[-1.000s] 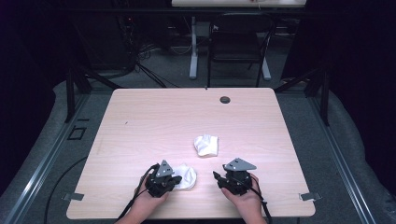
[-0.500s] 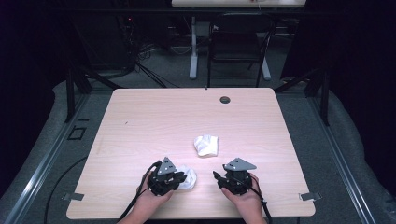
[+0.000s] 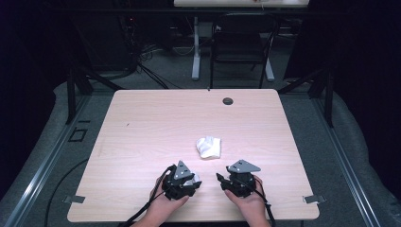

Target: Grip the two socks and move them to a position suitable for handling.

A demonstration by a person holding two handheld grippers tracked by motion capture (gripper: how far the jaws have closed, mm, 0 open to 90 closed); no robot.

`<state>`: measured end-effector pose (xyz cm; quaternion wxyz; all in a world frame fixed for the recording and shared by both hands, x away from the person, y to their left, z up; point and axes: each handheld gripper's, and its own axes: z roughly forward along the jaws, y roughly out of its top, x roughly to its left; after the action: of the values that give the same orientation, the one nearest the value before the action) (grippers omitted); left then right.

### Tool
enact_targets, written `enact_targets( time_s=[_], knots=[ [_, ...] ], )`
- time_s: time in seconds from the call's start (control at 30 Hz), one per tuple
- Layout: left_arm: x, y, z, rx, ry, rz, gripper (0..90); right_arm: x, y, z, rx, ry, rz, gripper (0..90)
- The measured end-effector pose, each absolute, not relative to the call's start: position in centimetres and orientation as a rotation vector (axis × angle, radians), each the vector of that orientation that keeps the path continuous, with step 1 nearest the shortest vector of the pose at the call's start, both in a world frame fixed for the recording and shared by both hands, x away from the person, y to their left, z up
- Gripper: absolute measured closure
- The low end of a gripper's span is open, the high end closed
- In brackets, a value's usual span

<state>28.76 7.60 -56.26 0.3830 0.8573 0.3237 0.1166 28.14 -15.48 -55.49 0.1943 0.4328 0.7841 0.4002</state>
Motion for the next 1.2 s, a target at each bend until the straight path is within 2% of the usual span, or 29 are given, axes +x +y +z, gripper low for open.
enact_targets(
  time_s=[0.33, 0.57, 0.73, 0.97, 1.03, 1.2],
  knots=[
    [28.7, 7.9, -56.8, 2.196, 0.831, 0.305, 86.5, 28.2, -15.5, -55.5, 1.210, 2.205, 1.117, 51.6],
    [28.5, 8.4, -56.1, 2.161, 0.825, 0.283, 87.9, 28.1, -15.3, -55.6, 1.207, 2.209, 1.118, 52.3],
    [28.3, 9.1, -55.3, 2.111, 0.826, 0.279, 88.0, 28.0, -14.6, -55.8, 1.203, 2.246, 1.128, 61.5],
    [27.9, 10.5, -54.2, 2.054, 0.829, 0.291, 88.0, 27.5, -11.2, -56.0, 1.100, 2.386, 1.208, 87.0],
    [27.8, 11.0, -54.0, 2.045, 0.831, 0.294, 88.0, 27.4, -9.9, -55.9, 1.045, 2.404, 1.197, 89.9],
    [27.8, 12.2, -53.5, 2.008, 0.859, 0.299, 88.0, 28.3, -7.6, -56.4, 0.986, 2.452, 1.164, 90.0]
  ],
)
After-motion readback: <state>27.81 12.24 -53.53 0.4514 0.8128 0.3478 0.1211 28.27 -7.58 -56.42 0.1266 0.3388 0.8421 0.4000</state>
